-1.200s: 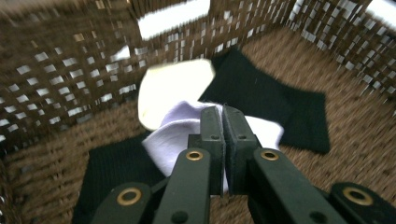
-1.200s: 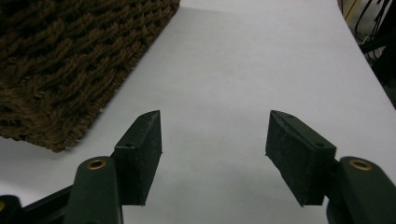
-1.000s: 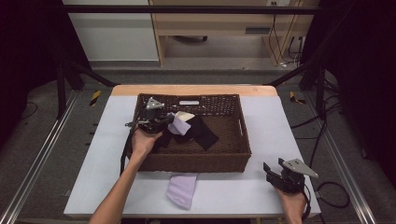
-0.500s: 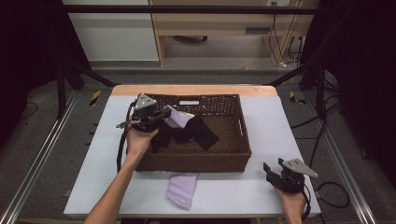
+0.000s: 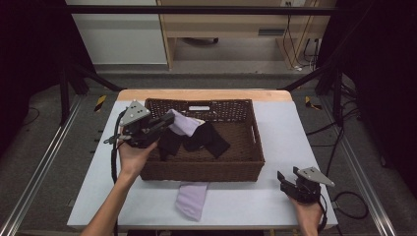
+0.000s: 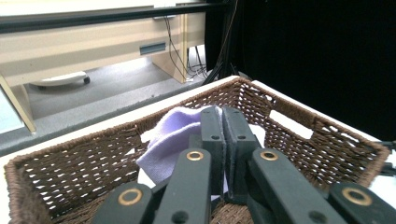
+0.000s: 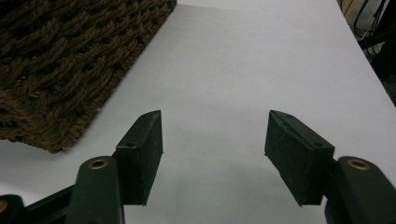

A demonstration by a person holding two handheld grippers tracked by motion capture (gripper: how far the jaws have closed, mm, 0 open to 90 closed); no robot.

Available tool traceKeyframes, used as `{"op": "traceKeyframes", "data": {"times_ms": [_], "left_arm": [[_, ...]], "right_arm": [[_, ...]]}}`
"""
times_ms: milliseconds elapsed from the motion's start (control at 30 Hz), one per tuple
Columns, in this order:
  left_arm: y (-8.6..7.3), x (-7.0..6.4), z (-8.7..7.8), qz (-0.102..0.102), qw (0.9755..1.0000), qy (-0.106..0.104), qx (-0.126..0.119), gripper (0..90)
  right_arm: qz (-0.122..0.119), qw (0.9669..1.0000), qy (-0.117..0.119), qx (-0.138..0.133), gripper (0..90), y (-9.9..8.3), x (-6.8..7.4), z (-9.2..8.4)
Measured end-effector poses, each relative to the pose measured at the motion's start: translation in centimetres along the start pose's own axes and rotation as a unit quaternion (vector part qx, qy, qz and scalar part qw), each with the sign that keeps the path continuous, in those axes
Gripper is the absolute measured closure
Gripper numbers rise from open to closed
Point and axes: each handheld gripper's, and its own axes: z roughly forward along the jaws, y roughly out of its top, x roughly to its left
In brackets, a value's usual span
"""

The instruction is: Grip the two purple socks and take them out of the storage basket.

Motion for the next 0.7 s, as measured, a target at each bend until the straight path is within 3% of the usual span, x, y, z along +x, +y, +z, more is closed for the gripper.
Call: {"op": "traceKeyframes", "data": {"times_ms": [333,700], "left_arm": [[0.6,-1.6,-4.2,0.026,0.9993,-0.012,-0.023,87.0],[-0.7,-3.4,-7.7,0.038,0.9968,-0.046,-0.052,87.0]], "right_arm": [[0.002,1.0000,0.001,0.005,37.1,0.0,0.0,0.1],[-0.001,0.9999,-0.007,0.008,37.4,0.0,0.1,0.2]]}}
